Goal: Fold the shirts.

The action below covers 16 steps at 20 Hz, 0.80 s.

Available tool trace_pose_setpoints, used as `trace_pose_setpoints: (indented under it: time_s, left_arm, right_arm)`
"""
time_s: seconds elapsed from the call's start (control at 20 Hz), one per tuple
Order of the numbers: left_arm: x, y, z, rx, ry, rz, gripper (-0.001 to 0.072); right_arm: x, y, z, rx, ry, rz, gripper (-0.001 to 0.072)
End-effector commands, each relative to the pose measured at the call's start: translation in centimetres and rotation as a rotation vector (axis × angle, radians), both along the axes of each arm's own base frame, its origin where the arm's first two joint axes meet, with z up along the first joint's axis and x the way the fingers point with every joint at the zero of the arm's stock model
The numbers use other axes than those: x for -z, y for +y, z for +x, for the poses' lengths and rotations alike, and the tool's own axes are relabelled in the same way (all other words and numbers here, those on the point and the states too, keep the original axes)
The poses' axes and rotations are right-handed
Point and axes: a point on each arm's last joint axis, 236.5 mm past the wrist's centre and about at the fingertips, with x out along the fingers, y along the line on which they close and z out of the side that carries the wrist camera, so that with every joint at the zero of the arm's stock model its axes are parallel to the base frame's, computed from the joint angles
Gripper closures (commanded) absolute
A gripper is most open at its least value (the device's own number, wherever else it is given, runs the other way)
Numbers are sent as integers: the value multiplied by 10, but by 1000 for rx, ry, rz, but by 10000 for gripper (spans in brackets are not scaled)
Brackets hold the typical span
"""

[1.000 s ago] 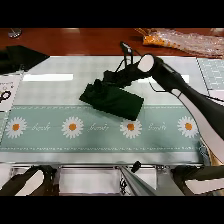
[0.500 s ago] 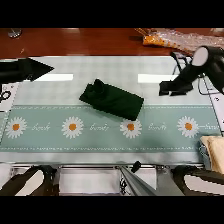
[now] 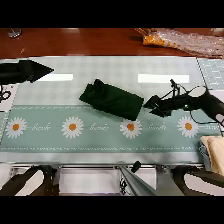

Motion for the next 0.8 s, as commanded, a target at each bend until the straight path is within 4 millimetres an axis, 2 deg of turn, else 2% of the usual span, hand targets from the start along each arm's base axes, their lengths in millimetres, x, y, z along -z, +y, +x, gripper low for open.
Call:
trace_pose_setpoints:
  time_s: [0.0,0.1,0.2,0.25,0.3,0.35,0.4,0.5,0.55,0.65,0.75]
  left_arm:
    - [0,1,0,-2,1,1,686]
    - [0,1,0,-2,1,1,685]
    - [0,1,0,-5,6,-3,685]
    - [0,1,0,-6,6,-4,686]
    - [0,1,0,-6,6,-4,686]
    - [0,1,0,-6,6,-3,685]
    - [0,1,0,-6,6,-3,686]
    - [1,1,0,-6,7,2,685]
    - [2,2,0,-7,8,9,686]
    - [6,4,0,-10,12,25,685]
    - [6,6,2,-17,9,30,685]
  right_arm:
    - [17,36,1,28,-6,55,117]
    - [21,57,2,28,-9,95,117]
    - [20,70,8,54,-26,112,134]
    - [18,73,13,69,-41,116,191]
    - [15,74,18,76,-56,120,341]
    - [10,76,21,71,-66,127,537]
    - [1,80,23,43,-82,143,670]
    - [-37,87,28,-95,-189,158,671]
    - [-59,83,32,-146,-239,140,671]
    - [-113,56,47,-166,-348,45,671]
    - [-175,14,59,-107,-448,-58,671]
